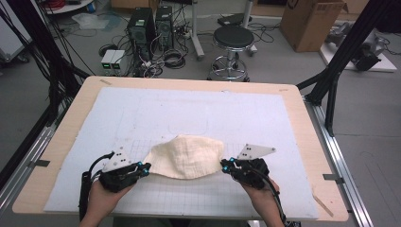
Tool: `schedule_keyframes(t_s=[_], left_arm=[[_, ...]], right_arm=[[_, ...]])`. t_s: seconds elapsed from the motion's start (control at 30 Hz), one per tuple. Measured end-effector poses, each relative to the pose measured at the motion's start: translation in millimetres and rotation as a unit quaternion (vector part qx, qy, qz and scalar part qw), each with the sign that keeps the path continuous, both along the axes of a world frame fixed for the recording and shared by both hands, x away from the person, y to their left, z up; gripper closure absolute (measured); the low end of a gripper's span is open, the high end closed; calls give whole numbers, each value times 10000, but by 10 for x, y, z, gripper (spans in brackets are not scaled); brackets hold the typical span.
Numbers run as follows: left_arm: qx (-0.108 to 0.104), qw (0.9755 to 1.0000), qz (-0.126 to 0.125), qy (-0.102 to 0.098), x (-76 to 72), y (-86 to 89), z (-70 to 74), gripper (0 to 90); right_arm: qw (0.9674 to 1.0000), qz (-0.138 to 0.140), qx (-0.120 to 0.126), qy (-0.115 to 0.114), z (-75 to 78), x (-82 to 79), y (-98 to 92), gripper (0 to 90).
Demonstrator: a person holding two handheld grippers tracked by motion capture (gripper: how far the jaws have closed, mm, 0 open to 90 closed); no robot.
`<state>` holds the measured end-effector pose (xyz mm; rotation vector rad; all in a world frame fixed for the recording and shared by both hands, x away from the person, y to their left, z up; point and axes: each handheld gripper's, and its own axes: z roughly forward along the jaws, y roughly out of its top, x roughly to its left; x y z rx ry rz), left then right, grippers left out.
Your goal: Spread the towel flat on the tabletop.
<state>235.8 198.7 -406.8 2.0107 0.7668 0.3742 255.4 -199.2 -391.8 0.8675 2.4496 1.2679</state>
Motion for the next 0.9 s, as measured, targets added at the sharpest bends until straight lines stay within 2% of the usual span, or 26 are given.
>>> schedule_keyframes(t_s=[0.03, 0.1, 0.17, 0.3, 0.37, 0.43, 0.47, 0.53, 0.67, 0.7, 0.73, 0.77, 0.8, 0.83, 0.9], left_arm=[[3, 10000, -31, 10, -32, 17, -1, 876], [-29, 10000, -77, 16, -82, 45, -13, 876], [-5, 9999, -144, 21, -139, 56, -28, 875], [82, 9995, -301, 6, -264, 70, -61, 875], [81, 9992, -386, 11, -303, 81, -76, 866], [-11, 9990, -447, 33, -325, 88, -71, 782], [-52, 9990, -445, -8, -336, 93, -56, 745], [-205, 9988, -431, -50, -333, 97, -17, 661], [-265, 9986, -450, -97, -184, 69, 69, 581], [-275, 9986, -445, -92, -120, 53, 84, 569], [-280, 9985, -464, -89, -47, 31, 92, 547], [-271, 9985, -482, -58, 34, 5, 96, 547], [-303, 9983, -494, -10, 118, -25, 95, 535], [-373, 9981, -497, 43, 197, -51, 86, 527], [-274, 9987, -428, -16, 334, -105, 70, 525]], right_arm=[[10000, 55, -58, 51, -27, -92, -2, 851], [9999, 68, -81, 77, -48, -128, -2, 851], [9997, 141, -89, 185, -96, -204, 9, 851], [9993, 235, -124, 247, -173, -314, 17, 849], [9987, 293, -129, 398, -227, -345, 11, 843], [9973, 397, -125, 610, -274, -353, 7, 792], [9972, 398, -118, 629, -282, -356, 8, 733], [9965, 473, 48, 681, -245, -363, -2, 689], [9981, 483, 164, 347, -74, -285, 9, 627], [9986, 450, 130, 242, -27, -245, 24, 619], [9988, 448, 170, 66, 45, -127, 53, 603], [9988, 448, 170, 66, 45, -127, 53, 603], [9988, 432, 207, -18, 70, -56, 73, 596], [9989, 405, 256, 7, 88, 15, 94, 580], [9980, 378, 500, 91, 64, 206, 143, 568]])
